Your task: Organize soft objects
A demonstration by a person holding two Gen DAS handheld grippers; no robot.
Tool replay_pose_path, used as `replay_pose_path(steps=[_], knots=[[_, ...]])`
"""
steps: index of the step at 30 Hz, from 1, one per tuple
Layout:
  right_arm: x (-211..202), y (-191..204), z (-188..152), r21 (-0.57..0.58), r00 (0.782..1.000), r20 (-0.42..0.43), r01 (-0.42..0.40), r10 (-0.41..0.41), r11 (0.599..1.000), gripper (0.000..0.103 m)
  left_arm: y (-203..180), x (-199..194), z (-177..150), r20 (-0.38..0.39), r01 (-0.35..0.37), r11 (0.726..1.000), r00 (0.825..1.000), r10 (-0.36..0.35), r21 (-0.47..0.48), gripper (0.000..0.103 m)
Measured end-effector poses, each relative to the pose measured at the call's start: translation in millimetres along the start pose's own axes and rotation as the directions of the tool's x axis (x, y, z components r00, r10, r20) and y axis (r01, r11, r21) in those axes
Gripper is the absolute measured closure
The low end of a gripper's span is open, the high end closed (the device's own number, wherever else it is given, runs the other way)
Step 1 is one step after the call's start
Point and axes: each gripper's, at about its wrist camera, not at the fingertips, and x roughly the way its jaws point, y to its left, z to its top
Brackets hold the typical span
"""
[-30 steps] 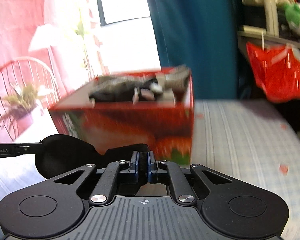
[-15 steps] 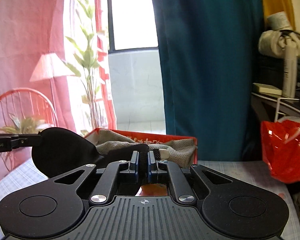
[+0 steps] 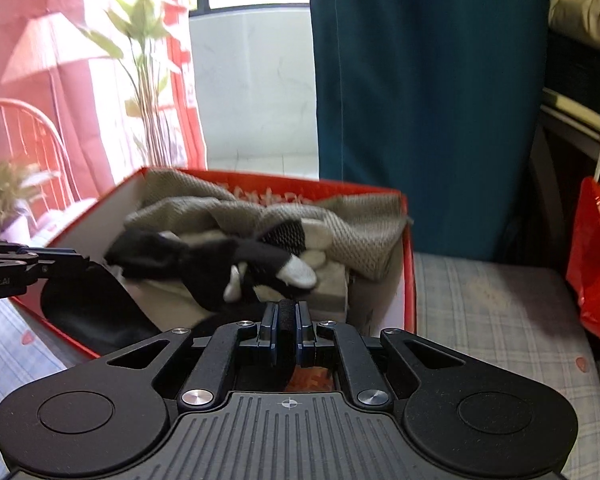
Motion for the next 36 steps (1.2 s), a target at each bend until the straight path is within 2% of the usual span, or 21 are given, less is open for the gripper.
replay_pose_path(steps=[8,10,11,12,13,14,17,18,20,23,28,30,34,36], knots=[[15,-8,-5,0.032,0.999,-0.045,0.018,-0.016,0.999,0.094,2,19,-2,-0.046,-0.025,0.999,0.999,0.026,0.025,0.096],[12,-6,-3,0.021,0.999,-0.038,0.023,-0.023,1.000,0.090,4,16,-1,-0.043,-0.023,1.000,0.999,0.024,0.020,0.091],[10,-5,-3,0.012,0.999,-0.034,0.024,-0.024,1.000,0.088,5,14,0,-0.042,-0.022,1.000,0.999,0.022,0.017,0.084],[8,-4,-2,0.003,0.999,-0.028,0.027,-0.027,1.000,0.085,5,12,0,-0.042,-0.019,1.000,0.999,0.019,0.014,0.066],[6,-3,-2,-0.004,0.999,-0.022,0.025,-0.025,1.000,0.081,5,9,1,-0.038,-0.014,1.000,0.999,0.014,0.009,0.056],[3,-3,-1,-0.008,1.000,-0.016,0.018,-0.018,1.000,0.079,5,6,1,-0.032,-0.008,1.000,0.999,0.008,0.005,0.041],[-6,0,0,-0.020,1.000,-0.012,0.015,-0.015,1.000,0.072,0,-3,3,-0.018,-0.007,1.000,1.000,0.007,0.010,0.024],[-9,1,0,-0.020,1.000,-0.008,0.012,-0.012,1.000,0.065,-1,-6,4,-0.012,-0.015,1.000,1.000,0.015,0.015,0.013],[-15,2,0,-0.020,1.000,0.007,0.013,-0.013,1.000,0.054,-5,-15,5,0.013,-0.031,0.999,0.999,0.031,0.020,0.001],[-26,2,1,-0.019,0.999,0.033,0.017,-0.017,1.000,0.039,-6,-30,6,0.053,-0.036,0.999,0.998,0.035,0.023,0.000],[-49,4,3,-0.004,0.996,0.080,0.027,-0.026,1.000,0.005,-3,-49,9,0.061,-0.071,0.997,0.996,0.072,-0.018,0.000],[-60,6,4,0.001,0.994,0.103,0.030,-0.030,1.000,0.001,0,-58,9,0.075,-0.090,0.995,0.993,0.093,-0.040,0.000],[-79,9,6,0.010,0.991,0.130,0.030,-0.031,0.999,0.000,4,-70,12,0.054,-0.129,0.987,0.989,0.135,-0.091,0.000],[-89,11,7,0.011,0.989,0.145,0.029,-0.031,1.000,0.000,4,-79,11,0.068,-0.132,0.987,0.988,0.138,-0.094,0.000]])
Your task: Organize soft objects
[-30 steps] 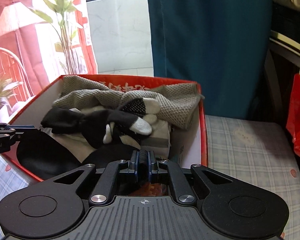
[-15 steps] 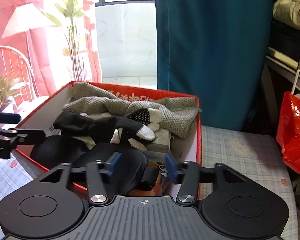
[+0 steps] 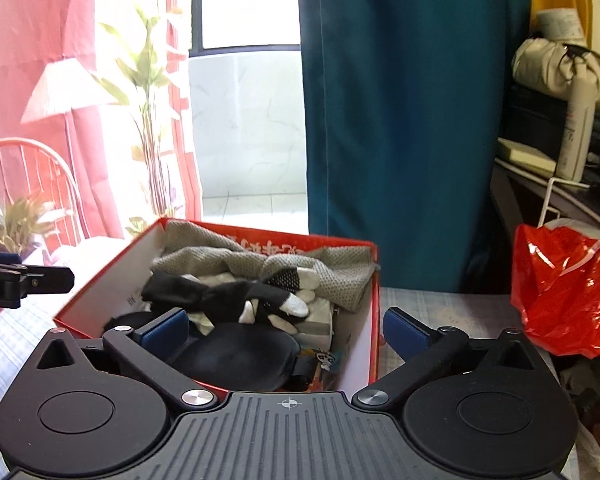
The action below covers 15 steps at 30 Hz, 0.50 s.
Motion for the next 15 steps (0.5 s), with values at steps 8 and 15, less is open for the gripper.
replay_pose_path(steps=[8,15], knots=[[-49,15,5,-0.023,0.997,0.080,0.024,-0.022,0.999,0.000,-3,-48,1,0.075,-0.004,1.000,0.997,0.004,0.006,0.000],[-110,24,10,0.001,0.988,0.154,-0.007,0.007,1.000,0.000,-22,-111,-6,0.170,-0.118,0.988,0.980,0.099,0.104,0.000]])
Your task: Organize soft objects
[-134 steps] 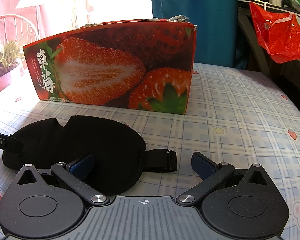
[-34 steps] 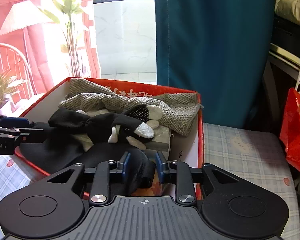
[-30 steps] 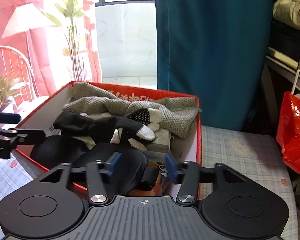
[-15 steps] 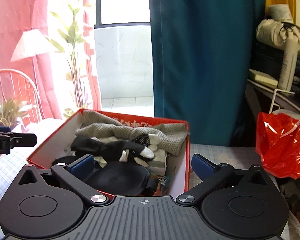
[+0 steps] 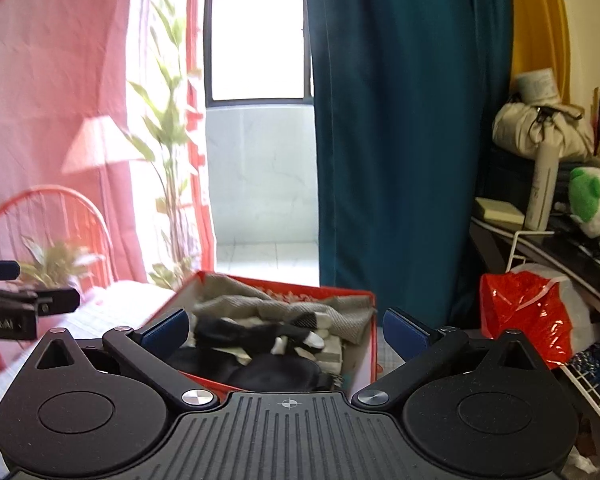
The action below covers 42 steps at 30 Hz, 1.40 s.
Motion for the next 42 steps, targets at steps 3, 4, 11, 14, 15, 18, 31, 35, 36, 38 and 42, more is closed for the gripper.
replay_pose_path(steps=[3,4,11,14,15,18,31,35,36,38,42], knots=[[-32,7,5,0.004,0.999,0.037,-0.005,0.005,1.000,0.000,1,-33,4,0.037,0.018,1.000,0.999,-0.017,-0.017,0.000],[-43,9,7,0.008,0.999,0.050,-0.004,0.004,1.000,0.000,2,-44,4,0.048,0.024,0.999,0.999,-0.023,-0.025,0.000],[-112,18,11,0.056,0.994,0.113,0.007,-0.014,0.998,0.000,-5,-110,9,0.123,0.025,1.000,0.992,-0.022,-0.016,0.000],[-134,21,10,0.063,0.992,0.128,0.003,-0.011,0.998,0.000,-10,-122,10,0.131,0.031,0.999,0.991,-0.030,-0.006,0.000],[-139,22,10,0.060,0.991,0.131,0.003,-0.011,0.998,0.000,-10,-123,9,0.130,0.039,0.999,0.991,-0.038,-0.010,0.000],[-148,24,8,0.051,0.992,0.124,0.018,-0.024,0.999,0.000,-12,-127,6,0.123,0.062,0.998,0.991,-0.058,-0.023,0.000],[-153,24,3,0.059,0.994,0.097,0.044,-0.049,0.997,0.000,-6,-127,-2,0.104,0.041,0.997,0.994,-0.035,-0.058,0.000],[-151,24,2,0.051,0.994,0.090,0.056,-0.061,0.997,0.000,-5,-127,-3,0.102,0.027,0.997,0.995,-0.020,-0.067,0.000],[-151,24,2,0.052,0.994,0.090,0.057,-0.061,0.997,0.000,-6,-127,-3,0.102,0.024,0.998,0.995,-0.017,-0.067,0.000],[-151,23,2,0.057,0.994,0.088,0.055,-0.060,0.997,0.000,-7,-127,-3,0.100,0.019,0.998,0.995,-0.013,-0.063,0.000],[-150,21,2,0.065,0.994,0.085,0.061,-0.067,0.996,0.000,-8,-127,-3,0.101,0.027,0.998,0.995,-0.021,-0.064,0.000]])
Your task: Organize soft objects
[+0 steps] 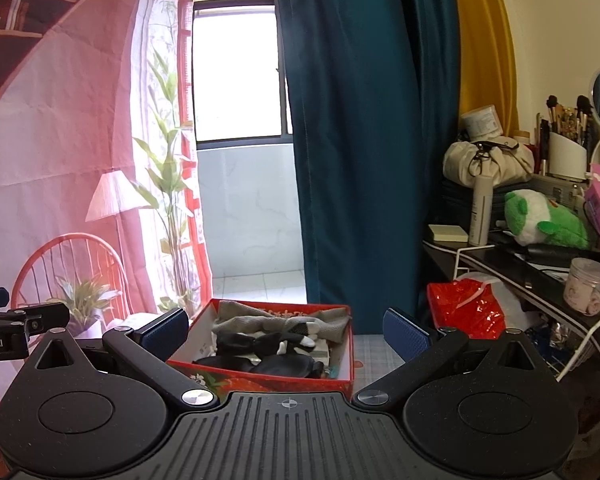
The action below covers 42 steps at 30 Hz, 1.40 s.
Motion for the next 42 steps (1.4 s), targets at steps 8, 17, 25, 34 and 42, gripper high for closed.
replay_pose_path(steps=[8,17,25,34,42], knots=[[-0.1,-0.8,-0.4,0.004,1.000,-0.004,0.002,-0.002,1.000,0.000,4.3,1.6,-0.1,-0.009,-0.005,1.000,1.000,0.005,-0.017,0.000],[0.3,-1.4,-0.8,0.004,1.000,-0.005,0.001,-0.001,1.000,0.000,1.7,2.2,-0.3,-0.013,-0.014,1.000,1.000,0.014,-0.013,0.000],[1.7,-2.8,-2.5,0.006,1.000,-0.010,0.002,-0.002,1.000,0.000,2.1,1.8,0.0,-0.015,-0.019,1.000,1.000,0.019,-0.015,0.000],[1.7,-3.0,-2.8,0.006,1.000,-0.010,0.003,-0.003,1.000,0.000,2.6,2.3,-0.6,-0.020,-0.021,1.000,1.000,0.020,-0.021,0.000],[1.7,-3.0,-2.4,0.006,1.000,-0.010,0.004,-0.003,1.000,0.000,2.4,2.7,-1.4,-0.023,-0.022,1.000,1.000,0.021,-0.023,0.000]])
